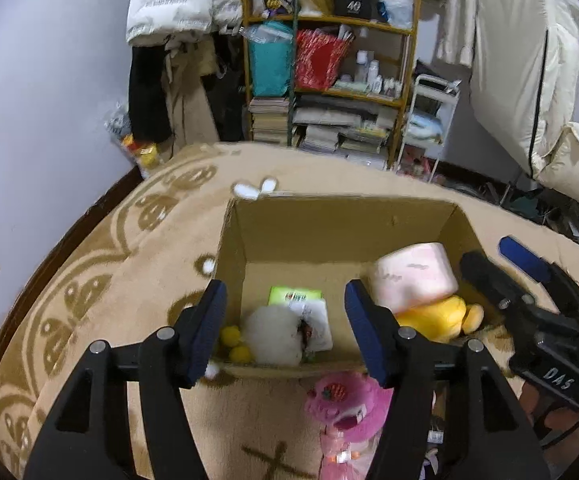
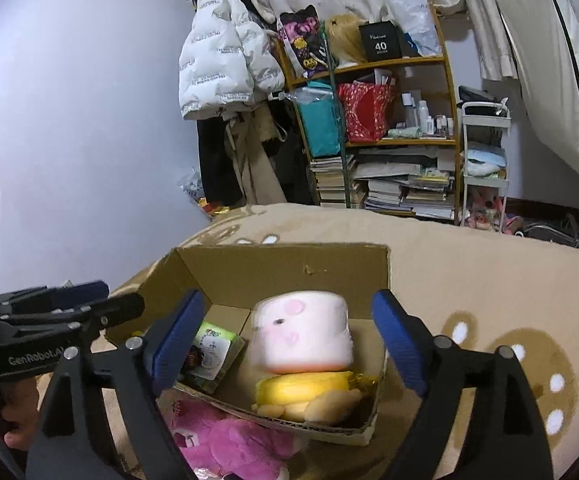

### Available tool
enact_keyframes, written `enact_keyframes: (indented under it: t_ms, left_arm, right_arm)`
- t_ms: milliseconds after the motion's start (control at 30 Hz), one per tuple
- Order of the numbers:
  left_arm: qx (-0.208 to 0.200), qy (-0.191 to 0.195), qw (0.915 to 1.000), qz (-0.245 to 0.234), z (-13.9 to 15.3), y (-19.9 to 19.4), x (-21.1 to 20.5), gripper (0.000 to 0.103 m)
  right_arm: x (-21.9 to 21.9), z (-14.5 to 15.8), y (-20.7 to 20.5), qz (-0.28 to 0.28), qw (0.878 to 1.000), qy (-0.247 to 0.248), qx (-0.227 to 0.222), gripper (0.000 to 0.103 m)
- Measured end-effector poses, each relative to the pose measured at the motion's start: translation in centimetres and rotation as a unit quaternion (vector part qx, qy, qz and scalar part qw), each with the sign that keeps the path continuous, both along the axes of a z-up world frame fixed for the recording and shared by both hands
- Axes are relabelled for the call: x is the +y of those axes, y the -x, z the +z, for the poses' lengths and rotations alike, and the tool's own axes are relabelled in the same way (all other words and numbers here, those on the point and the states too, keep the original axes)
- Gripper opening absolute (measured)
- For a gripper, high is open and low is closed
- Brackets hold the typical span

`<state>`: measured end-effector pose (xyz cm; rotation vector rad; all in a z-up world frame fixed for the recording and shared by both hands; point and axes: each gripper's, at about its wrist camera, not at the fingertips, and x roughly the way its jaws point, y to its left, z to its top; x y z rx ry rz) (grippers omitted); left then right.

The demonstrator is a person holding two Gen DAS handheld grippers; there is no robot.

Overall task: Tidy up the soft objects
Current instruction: 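Open the left tool into the box while the right tool drops the pink cube plush inside, then move the left tool to the pink wrapped package while the right tool approaches the white-haired doll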

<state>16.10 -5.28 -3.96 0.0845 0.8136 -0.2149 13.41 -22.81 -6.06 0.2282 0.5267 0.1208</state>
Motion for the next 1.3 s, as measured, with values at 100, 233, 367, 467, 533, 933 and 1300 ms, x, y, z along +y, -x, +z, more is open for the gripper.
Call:
enact_keyframes:
  t_ms: [100,233,367,467,533,933,1300]
  left_arm:
    - [0.014,-0.009,0.9999,0.001,0.6,0.7,0.1,0.060]
    - [0.002,-0.029,0.9996,0.007,1.9,2.3,0.5,0.069]
    - [0.020,-0.004,0.9997,0.014,2.4,3.7,1.8,0.074]
    - [0.027,-0.003,0.9995,0.014,2.4,4.8,2.3,0.078]
    - [0.030,-0.006,0.9994,0.016,2.4,5.6,2.6,0.081]
    - [0.068,-0.020,0.9973,0.019,2.1,8.9,2.8,0.095]
    - [0.138,-0.013,0.9896,0.038,-0.7,7.8,4.0,0.095]
  right_arm:
    - [-0.1,0.8,0.8,-0.016,1.000,0.008,-0.005,0.103]
    - [-0.2,1.7,1.8,-0.021,1.000,0.006,-0.004,0.103]
    - [-0.2,2.7,3.4,-0.029,1.000,-0.001,0.002,0.103]
    - [0.0,3.0,5.2,-0.052,0.999,0.009,-0.009,0.103]
    - [0.0,3.1,5.9,-0.057,0.998,0.011,-0.004,0.103]
    - [-0.1,2.8,8.9,-0.061,0.996,-0.015,0.067,0.103]
    - [1.6,-0.6,9.2,-0.026,0.984,-0.008,0.176,0.103]
